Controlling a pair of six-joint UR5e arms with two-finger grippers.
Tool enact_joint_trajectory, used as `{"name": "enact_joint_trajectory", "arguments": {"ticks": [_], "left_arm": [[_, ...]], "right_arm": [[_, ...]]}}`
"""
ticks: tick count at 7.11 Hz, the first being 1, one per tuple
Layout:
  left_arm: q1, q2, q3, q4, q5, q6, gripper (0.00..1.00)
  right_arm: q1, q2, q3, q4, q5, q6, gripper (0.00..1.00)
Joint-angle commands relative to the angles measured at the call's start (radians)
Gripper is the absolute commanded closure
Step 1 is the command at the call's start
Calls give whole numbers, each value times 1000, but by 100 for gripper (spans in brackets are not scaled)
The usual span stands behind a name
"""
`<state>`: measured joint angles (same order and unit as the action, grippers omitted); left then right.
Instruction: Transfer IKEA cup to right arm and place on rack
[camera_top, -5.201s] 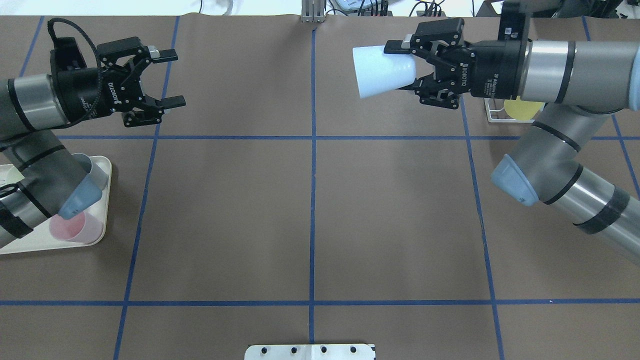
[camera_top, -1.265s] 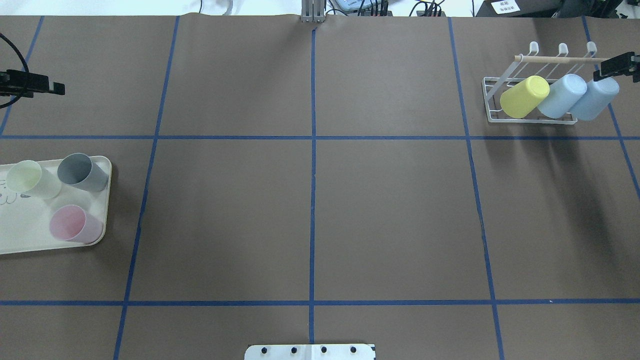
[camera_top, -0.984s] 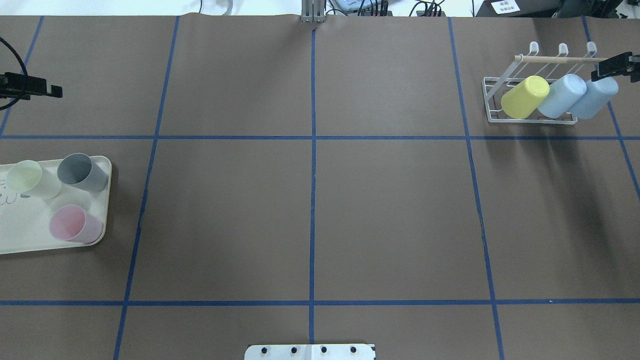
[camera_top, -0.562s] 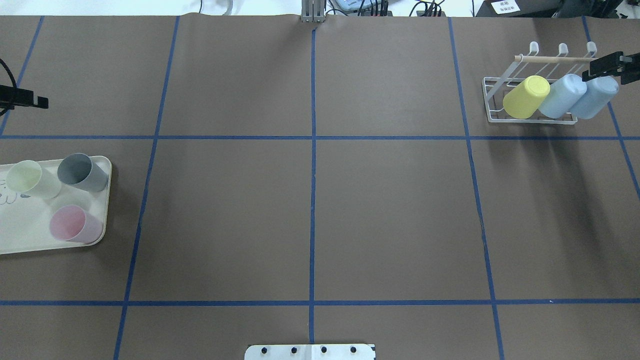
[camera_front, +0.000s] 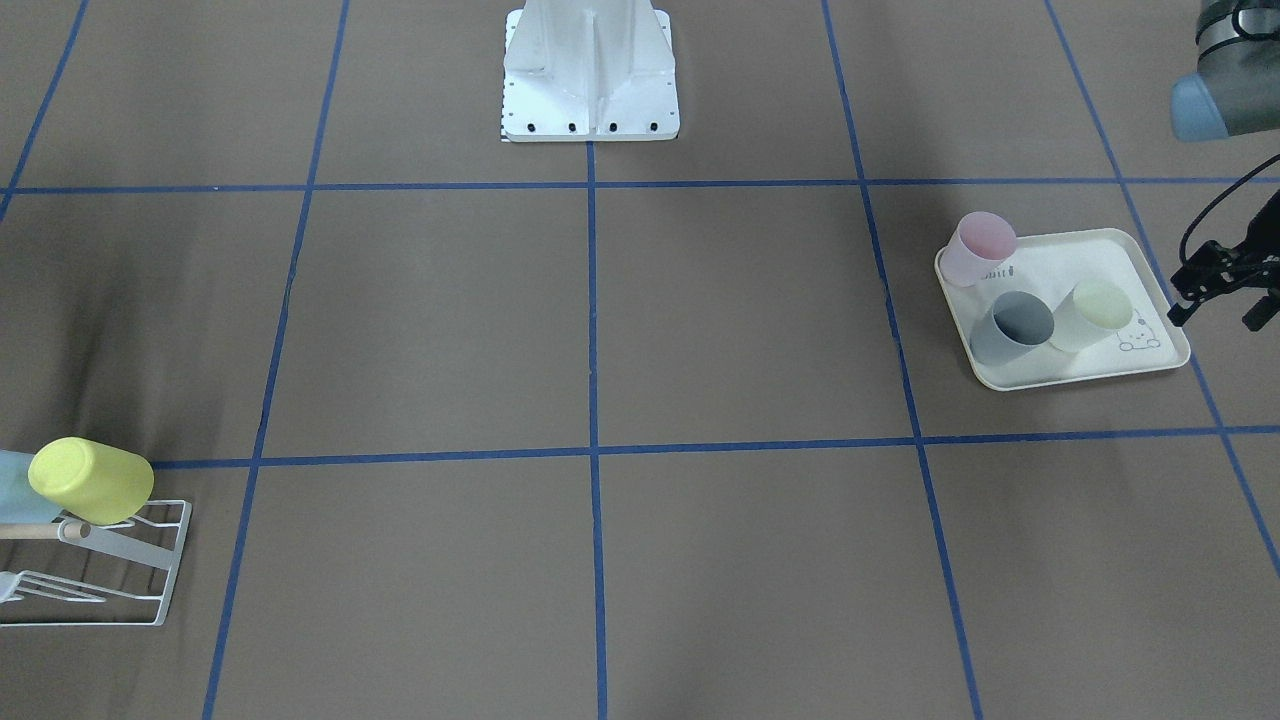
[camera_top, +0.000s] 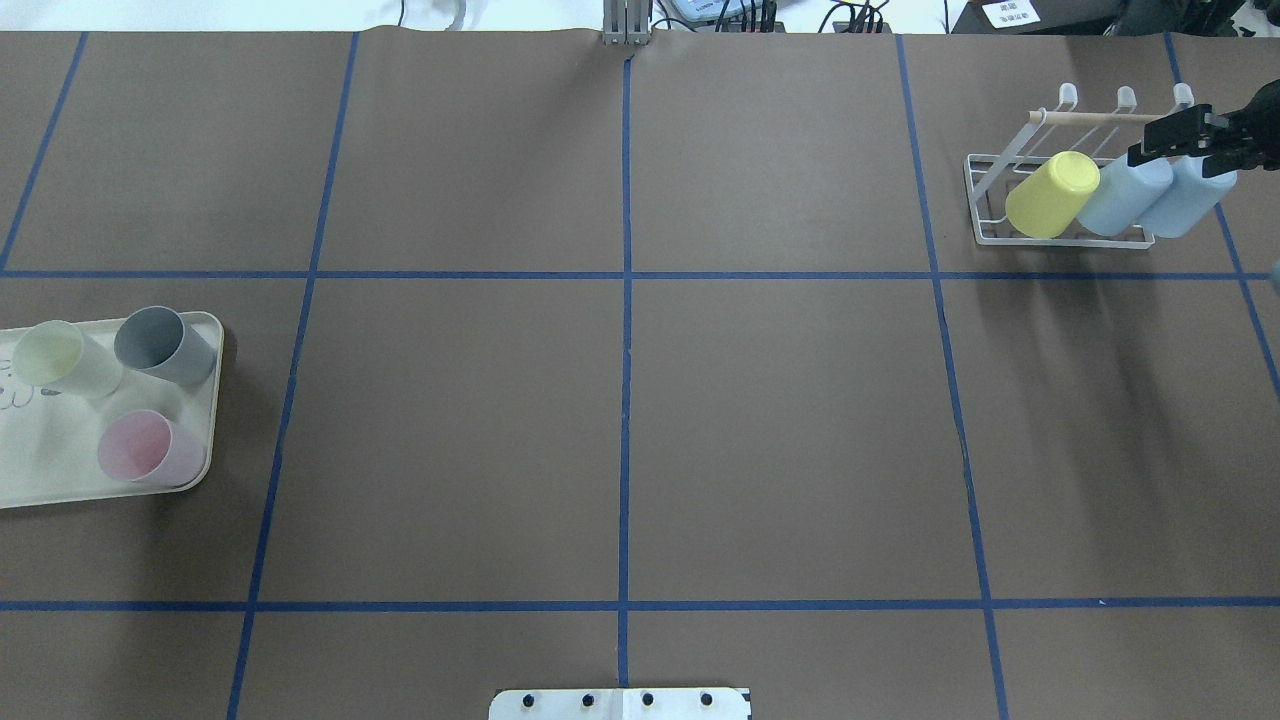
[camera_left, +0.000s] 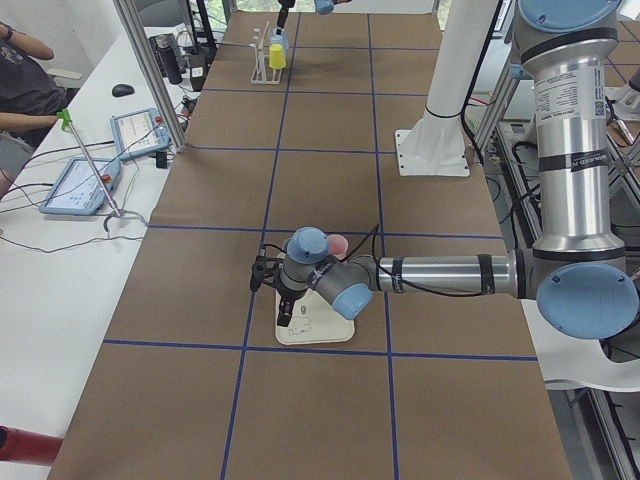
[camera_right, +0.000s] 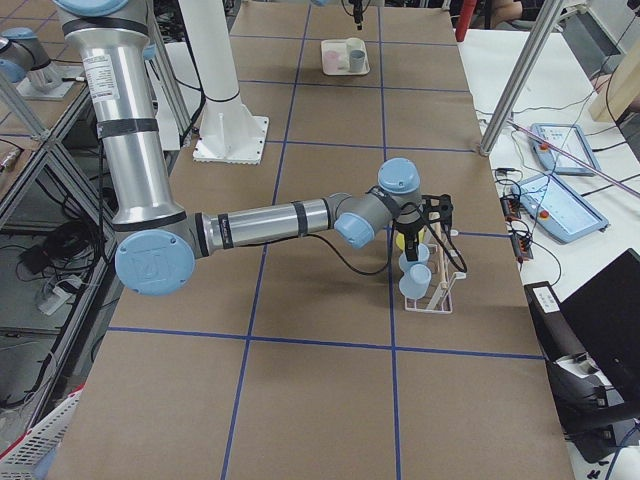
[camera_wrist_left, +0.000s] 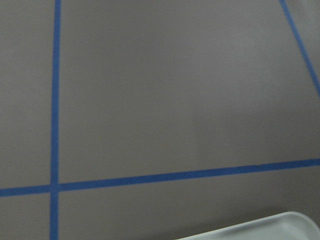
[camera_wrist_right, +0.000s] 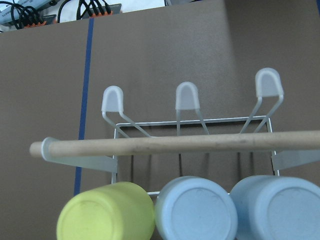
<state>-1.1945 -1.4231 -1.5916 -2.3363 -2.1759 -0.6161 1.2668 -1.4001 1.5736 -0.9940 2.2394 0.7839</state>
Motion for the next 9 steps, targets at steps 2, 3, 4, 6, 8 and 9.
{"name": "enact_joint_trajectory", "arguments": {"ticks": [2,3,4,6,8,9], "left_arm": [[33,-31,-5,60,-47,-4,5],[36,-33,-14,61,-62,-4,8],[67,-30,-2,61,-64,-2,21],[102,-31,5,61,-68,-4,61],[102,-30,4,63,-106,-4,100],[92,-25,-1,61,-186,-2,100]], "right_arm": [[-6,-2,13,0,19,5,0],[-7,-3,13,0,19,5,0],[-7,-5,17,0,22,5,0],[-10,-5,16,-2,22,5,0],[-12,-8,16,0,22,3,0],[-12,-7,19,0,22,5,0]]}}
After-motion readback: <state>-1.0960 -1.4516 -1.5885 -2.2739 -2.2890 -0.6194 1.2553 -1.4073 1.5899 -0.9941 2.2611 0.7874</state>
